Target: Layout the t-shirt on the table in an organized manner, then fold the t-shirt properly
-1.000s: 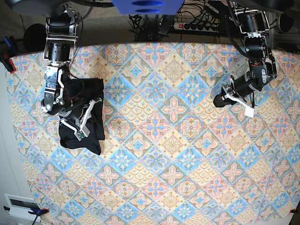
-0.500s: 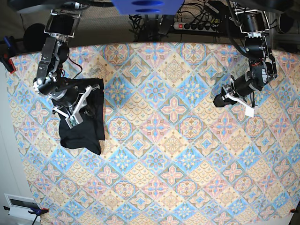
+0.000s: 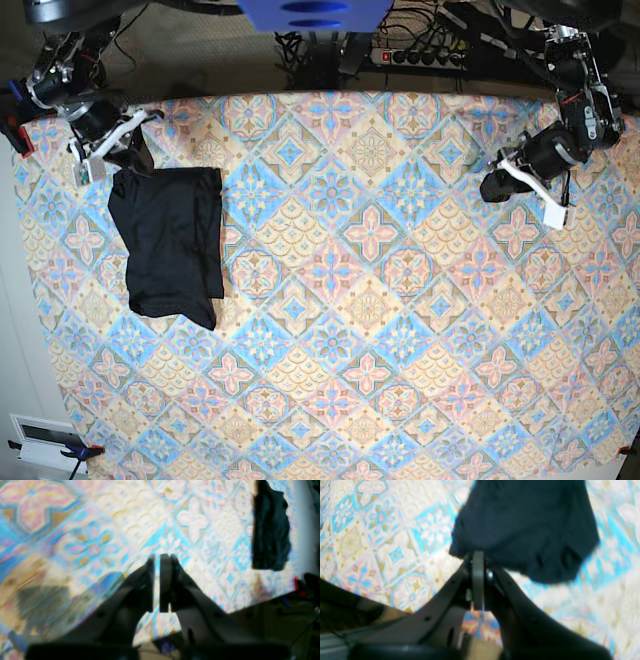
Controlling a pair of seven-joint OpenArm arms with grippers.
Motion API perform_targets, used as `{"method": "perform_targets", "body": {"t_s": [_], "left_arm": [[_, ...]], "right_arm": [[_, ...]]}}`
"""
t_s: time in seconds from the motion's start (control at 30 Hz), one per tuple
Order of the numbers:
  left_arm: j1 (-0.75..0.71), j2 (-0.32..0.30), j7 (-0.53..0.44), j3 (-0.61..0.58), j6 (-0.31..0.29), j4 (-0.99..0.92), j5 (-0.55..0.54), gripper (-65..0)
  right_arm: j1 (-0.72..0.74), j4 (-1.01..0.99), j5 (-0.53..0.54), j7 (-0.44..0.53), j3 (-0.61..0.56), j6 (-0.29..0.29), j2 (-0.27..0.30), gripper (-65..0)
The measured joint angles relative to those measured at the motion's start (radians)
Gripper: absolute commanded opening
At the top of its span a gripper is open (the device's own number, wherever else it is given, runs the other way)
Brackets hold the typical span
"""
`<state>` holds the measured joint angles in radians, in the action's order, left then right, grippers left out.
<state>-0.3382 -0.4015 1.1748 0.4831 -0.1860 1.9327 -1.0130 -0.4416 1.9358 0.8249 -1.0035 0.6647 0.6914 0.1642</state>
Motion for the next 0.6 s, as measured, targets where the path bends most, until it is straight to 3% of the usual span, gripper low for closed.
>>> {"method": "perform_targets", "body": {"t_s": [0.13, 0.4, 0.5, 0.6], "left_arm": [[-0.073, 0.003, 0.082, 0.122, 0.0, 0.026, 0.0, -65.0], [-0.295, 0.006, 0.108, 0.323, -0.002, 0.029, -0.005, -65.0], [-0.389, 0.001, 0.1, 0.362, -0.002, 0.03, -0.006, -65.0], [-0.461, 0.001, 0.106, 0.363, -0.002, 0.03, -0.001, -65.0]], "right_arm": [[-0.112, 0.006, 0.101, 0.014, 0.069, 0.004, 0.002, -65.0], [-0.311, 0.003, 0.123, 0.015, 0.154, 0.004, 0.003, -65.0], [-0.389, -0.002, 0.098, 0.012, 0.158, 0.004, 0.002, -65.0], [-0.434, -0.003, -0.018, 0.006, 0.155, 0.004, 0.0, -65.0]]}}
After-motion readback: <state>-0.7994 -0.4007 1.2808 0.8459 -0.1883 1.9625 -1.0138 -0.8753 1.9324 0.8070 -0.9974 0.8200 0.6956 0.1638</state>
